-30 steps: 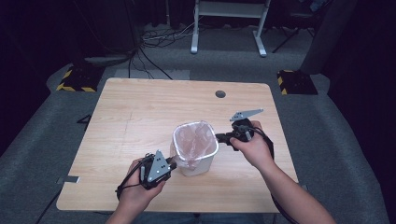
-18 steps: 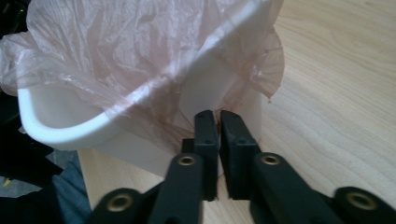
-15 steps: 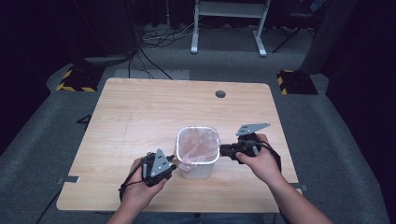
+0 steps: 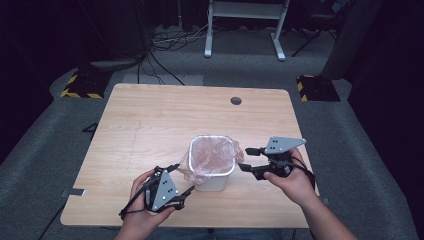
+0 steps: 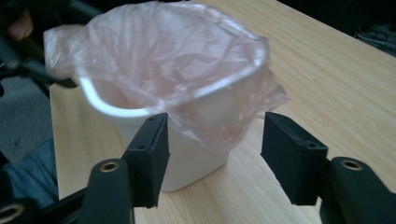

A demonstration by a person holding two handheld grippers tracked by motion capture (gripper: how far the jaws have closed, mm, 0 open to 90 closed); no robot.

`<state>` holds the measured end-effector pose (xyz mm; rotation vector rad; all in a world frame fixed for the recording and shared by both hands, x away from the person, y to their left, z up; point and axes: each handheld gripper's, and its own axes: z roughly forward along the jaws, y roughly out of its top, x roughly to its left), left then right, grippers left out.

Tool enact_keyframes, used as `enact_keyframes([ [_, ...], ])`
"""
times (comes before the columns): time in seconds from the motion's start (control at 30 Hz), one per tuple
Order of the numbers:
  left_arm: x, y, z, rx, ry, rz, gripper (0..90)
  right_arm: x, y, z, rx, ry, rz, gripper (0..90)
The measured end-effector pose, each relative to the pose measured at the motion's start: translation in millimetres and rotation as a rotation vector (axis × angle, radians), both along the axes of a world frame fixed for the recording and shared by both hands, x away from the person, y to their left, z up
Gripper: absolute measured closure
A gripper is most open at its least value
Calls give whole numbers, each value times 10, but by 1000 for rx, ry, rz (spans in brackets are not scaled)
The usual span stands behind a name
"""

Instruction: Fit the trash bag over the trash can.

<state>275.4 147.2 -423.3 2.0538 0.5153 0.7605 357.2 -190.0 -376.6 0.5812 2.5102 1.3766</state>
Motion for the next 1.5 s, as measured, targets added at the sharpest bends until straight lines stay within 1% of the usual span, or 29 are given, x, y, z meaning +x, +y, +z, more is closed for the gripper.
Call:
enact_keyframes([
  [0.03, 0, 0, 0, 0, 0, 0, 286, -17, 33, -2, -20, -17, 22, 417],
  [0.07, 60, -23, -11, -4, 27, -11, 313, -33, 66, -5, -38, -31, 48, 460],
  [0.13, 79, -31, -16, -2, 41, -16, 365, -57, 117, -19, -60, -13, 127, 664],
  [0.17, 90, -39, -23, -5, 57, -30, 474, -57, 129, -35, -49, 10, 140, 751],
  [0.2, 95, -52, -35, -4, 95, -49, 522, -52, 133, -53, -57, 14, 134, 832],
  [0.23, 97, -55, -41, 4, 95, -48, 543, -48, 133, -72, -68, 13, 129, 885],
  [0.3, 97, -55, -43, 15, 103, -53, 683, -42, 127, -115, -53, 23, 123, 900],
  [0.37, 98, -53, -52, 15, 117, -57, 711, -46, 124, -136, -47, 28, 120, 900],
  [0.4, 101, -46, -59, 13, 130, -54, 797, -66, 130, -177, -45, 35, 122, 900],
  [0.43, 102, -45, -64, 16, 134, -54, 818, -81, 137, -197, -48, 39, 123, 900],
  [0.63, 98, -81, -117, 44, 159, -65, 864, -136, 208, -337, -109, 69, 158, 900],
  [0.67, 109, -85, -134, 56, 166, -64, 872, -134, 228, -389, -126, 87, 161, 900],
  [0.7, 129, -85, -172, 56, 175, -55, 880, -125, 270, -516, -153, 121, 161, 900],
  [0.77, 139, -64, -191, 54, 178, -49, 879, -124, 297, -626, -176, 132, 158, 900],
  [0.8, 139, -64, -191, 54, 178, -49, 875, -124, 297, -626, -176, 132, 158, 900],
  [0.87, 121, -23, -182, 39, 167, -34, 870, -155, 235, -588, -132, 114, 123, 886],
  [0.9, 121, -23, -182, 39, 167, -34, 860, -155, 235, -588, -132, 114, 123, 886],
  [0.93, 111, 7, -162, 26, 150, -20, 835, -188, 143, -456, -90, 79, 79, 789],
  [0.97, 111, 7, -162, 26, 150, -20, 811, -208, 95, -378, -66, 65, 65, 738],
  [1.0, 106, 23, -149, 22, 142, -13, 811, -208, 95, -378, -66, 65, 65, 738],
  [1.07, 104, 51, -128, 4, 135, 1, 794, -255, 24, -238, -38, 13, 36, 609],
  [1.1, 123, 73, -108, -18, 117, 23, 696, -302, 2, -144, -20, -45, 6, 492],
  [1.13, 123, 73, -108, -18, 117, 23, 625, -317, 11, -119, -23, -72, 3, 442],
  [1.17, 132, 80, -100, -25, 111, 34, 642, -322, 37, -112, -32, -91, 3, 403],
  [1.23, 143, 85, -75, -29, 104, 38, 658, -303, 102, -137, -66, -112, 6, 386],
  [1.3, 137, 69, -25, -39, 109, 21, 741, -264, 173, -193, -97, -115, 15, 387],
  [1.4, 134, 60, 8, -31, 105, 10, 841, -225, 220, -226, -109, -126, 26, 418],
  [1.47, 137, 56, 40, -34, 97, 9, 862, -191, 223, -210, -125, -156, 23, 501],
  [1.5, 139, 53, 58, -31, 90, 9, 877, -170, 205, -164, -143, -182, 30, 612],
])
